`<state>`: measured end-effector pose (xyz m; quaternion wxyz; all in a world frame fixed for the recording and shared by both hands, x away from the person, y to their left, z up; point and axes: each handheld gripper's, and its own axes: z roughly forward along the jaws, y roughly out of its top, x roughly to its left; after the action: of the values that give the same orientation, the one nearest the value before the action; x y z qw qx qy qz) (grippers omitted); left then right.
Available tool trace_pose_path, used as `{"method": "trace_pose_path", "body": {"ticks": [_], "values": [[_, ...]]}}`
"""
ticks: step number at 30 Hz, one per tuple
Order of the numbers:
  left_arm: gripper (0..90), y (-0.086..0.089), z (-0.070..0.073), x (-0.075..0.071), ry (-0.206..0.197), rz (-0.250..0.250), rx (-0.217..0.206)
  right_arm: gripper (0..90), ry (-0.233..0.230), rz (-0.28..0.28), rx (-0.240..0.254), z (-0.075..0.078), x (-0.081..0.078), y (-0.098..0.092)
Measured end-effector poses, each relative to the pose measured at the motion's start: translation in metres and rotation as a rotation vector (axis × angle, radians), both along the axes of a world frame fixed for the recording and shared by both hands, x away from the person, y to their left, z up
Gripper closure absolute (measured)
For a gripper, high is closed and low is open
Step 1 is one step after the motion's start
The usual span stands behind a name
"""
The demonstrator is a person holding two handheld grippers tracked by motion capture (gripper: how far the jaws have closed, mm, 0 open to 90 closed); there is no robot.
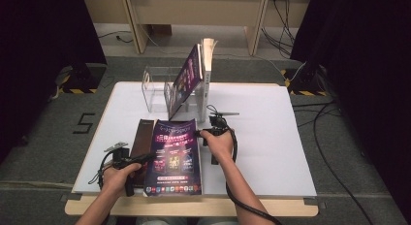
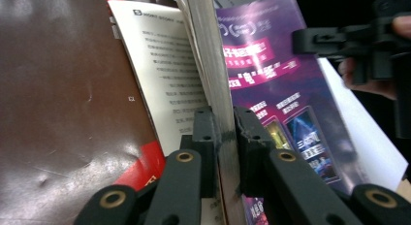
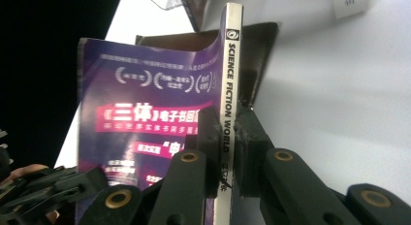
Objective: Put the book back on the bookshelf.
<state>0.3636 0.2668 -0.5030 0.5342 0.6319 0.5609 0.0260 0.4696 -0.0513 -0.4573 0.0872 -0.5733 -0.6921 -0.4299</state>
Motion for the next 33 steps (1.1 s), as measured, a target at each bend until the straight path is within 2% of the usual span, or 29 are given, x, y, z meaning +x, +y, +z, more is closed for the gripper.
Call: {"method": "trace_pose_path", "body": {"ticks": [5,10,12,13,14,16,19,20,26,28,33], "values": [[75.6,-0.001,0.001,0.000,0.003,0.013,0.034,83.4,-0.045,0.005,0.008,0.010,-0.007,0.002],[70.7,-0.002,0.002,-0.001,0.005,0.027,0.070,83.4,-0.107,0.013,-0.007,0.022,-0.017,0.008],[66.3,-0.002,0.003,-0.001,-0.004,0.044,0.118,83.5,-0.130,0.018,-0.013,0.025,-0.020,0.010],[64.6,-0.002,0.003,-0.001,-0.015,0.064,0.165,83.5,-0.137,0.017,-0.010,0.027,-0.021,0.011],[63.3,0.000,0.003,0.000,-0.028,0.073,0.181,83.5,-0.149,0.017,-0.011,0.028,-0.023,0.012],[50.1,0.003,0.005,0.001,-0.022,0.078,0.157,83.6,-0.181,0.018,-0.022,0.031,-0.026,0.014],[42.1,0.006,0.006,0.000,-0.056,0.104,0.191,83.6,-0.200,0.018,-0.017,0.034,-0.029,0.017],[40.6,0.007,0.005,0.000,-0.057,0.112,0.190,83.7,-0.209,0.020,-0.015,0.036,-0.030,0.017],[38.6,0.010,0.005,0.000,-0.062,0.124,0.188,83.8,-0.284,0.029,-0.027,0.047,-0.039,0.025],[38.6,0.011,0.005,-0.001,-0.068,0.128,0.182,83.8,-0.302,0.032,-0.021,0.050,-0.042,0.027],[38.8,0.015,0.006,-0.001,-0.077,0.146,0.184,83.8,-0.379,0.032,-0.006,0.063,-0.052,0.033]]}}
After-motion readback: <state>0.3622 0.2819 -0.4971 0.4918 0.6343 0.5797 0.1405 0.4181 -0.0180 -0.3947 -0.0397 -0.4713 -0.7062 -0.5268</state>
